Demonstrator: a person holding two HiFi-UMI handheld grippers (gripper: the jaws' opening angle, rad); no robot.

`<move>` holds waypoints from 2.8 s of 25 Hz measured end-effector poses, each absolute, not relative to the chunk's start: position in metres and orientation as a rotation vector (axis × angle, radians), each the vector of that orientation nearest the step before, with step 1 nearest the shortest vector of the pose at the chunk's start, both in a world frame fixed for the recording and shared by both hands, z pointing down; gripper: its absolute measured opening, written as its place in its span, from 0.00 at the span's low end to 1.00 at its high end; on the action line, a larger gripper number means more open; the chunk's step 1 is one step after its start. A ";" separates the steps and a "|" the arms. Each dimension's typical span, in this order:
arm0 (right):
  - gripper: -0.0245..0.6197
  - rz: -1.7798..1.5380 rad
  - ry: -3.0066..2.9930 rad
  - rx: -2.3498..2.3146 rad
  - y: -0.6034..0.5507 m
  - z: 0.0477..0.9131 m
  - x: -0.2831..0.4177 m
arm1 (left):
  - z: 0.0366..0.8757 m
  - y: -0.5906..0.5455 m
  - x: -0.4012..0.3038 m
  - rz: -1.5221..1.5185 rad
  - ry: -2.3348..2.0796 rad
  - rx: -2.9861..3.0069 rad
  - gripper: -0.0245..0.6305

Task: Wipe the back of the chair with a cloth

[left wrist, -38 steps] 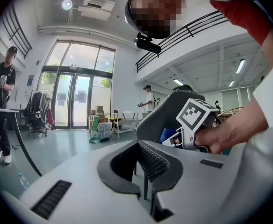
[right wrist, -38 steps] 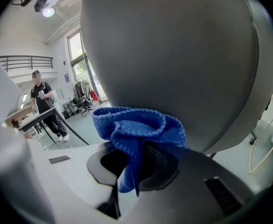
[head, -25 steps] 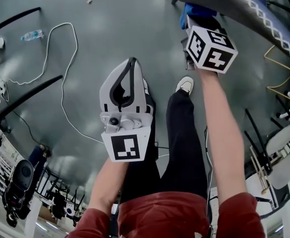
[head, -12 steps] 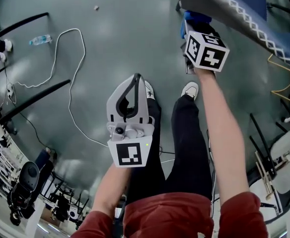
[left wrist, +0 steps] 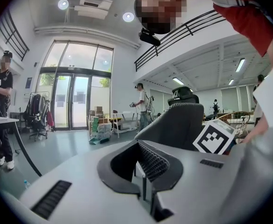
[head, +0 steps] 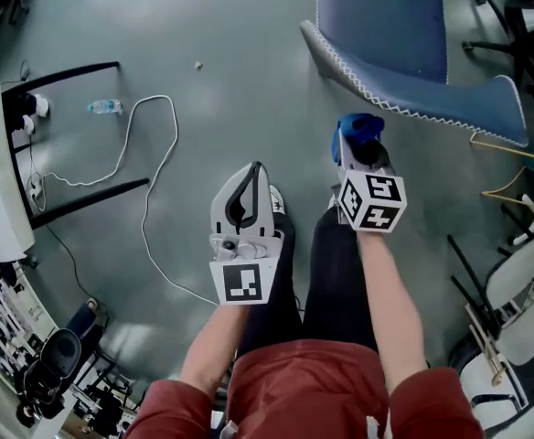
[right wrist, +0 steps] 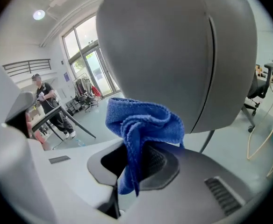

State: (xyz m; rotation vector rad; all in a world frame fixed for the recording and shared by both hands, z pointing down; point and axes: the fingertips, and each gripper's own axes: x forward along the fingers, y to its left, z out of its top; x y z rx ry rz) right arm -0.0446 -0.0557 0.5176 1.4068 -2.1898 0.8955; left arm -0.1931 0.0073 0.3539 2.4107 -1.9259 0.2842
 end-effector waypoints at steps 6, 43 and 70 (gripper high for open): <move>0.13 0.778 -2.283 1.392 -0.018 0.398 -0.035 | 0.272 0.006 -0.173 0.249 -1.863 2.499 0.05; 0.13 -0.130 -2.591 1.794 -0.007 -0.057 0.040 | -0.080 0.018 -0.189 -0.195 -1.932 2.713 0.05; 0.13 -0.104 -2.555 1.774 -0.006 -0.030 0.037 | -0.059 0.022 -0.179 -0.079 -1.919 2.717 0.05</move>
